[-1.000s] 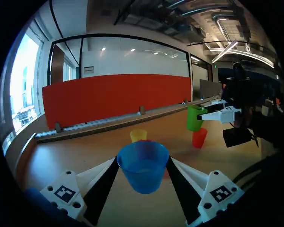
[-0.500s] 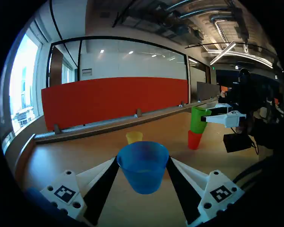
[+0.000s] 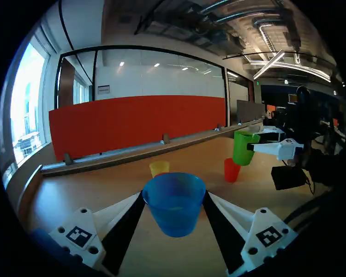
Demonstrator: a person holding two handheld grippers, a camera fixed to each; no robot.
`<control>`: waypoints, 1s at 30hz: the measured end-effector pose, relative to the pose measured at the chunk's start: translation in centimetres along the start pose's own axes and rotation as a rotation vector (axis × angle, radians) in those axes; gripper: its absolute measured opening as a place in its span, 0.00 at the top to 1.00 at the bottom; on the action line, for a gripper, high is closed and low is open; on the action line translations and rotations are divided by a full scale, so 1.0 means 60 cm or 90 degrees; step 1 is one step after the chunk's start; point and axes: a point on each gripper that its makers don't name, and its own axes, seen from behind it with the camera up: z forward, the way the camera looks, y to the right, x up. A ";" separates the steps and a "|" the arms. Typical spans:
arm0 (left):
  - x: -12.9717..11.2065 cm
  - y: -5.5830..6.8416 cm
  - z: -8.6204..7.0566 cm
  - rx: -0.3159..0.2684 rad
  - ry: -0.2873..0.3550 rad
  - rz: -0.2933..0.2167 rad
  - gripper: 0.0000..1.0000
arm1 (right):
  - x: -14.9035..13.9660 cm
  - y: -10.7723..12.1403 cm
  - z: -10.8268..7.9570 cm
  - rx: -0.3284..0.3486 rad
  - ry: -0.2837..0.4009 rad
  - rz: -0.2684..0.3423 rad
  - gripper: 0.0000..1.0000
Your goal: Pour water
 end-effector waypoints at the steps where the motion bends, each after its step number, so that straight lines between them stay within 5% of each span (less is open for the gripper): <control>1: 0.000 0.001 0.000 -0.001 0.001 -0.001 0.13 | 0.002 -0.002 -0.002 0.001 0.004 -0.001 0.09; 12: -0.003 0.017 -0.005 -0.011 0.003 -0.005 0.13 | 0.018 -0.025 -0.015 0.028 0.041 0.012 0.09; 30: 0.007 0.032 -0.008 -0.021 0.002 0.012 0.13 | -0.017 -0.069 -0.019 0.063 0.010 -0.006 0.09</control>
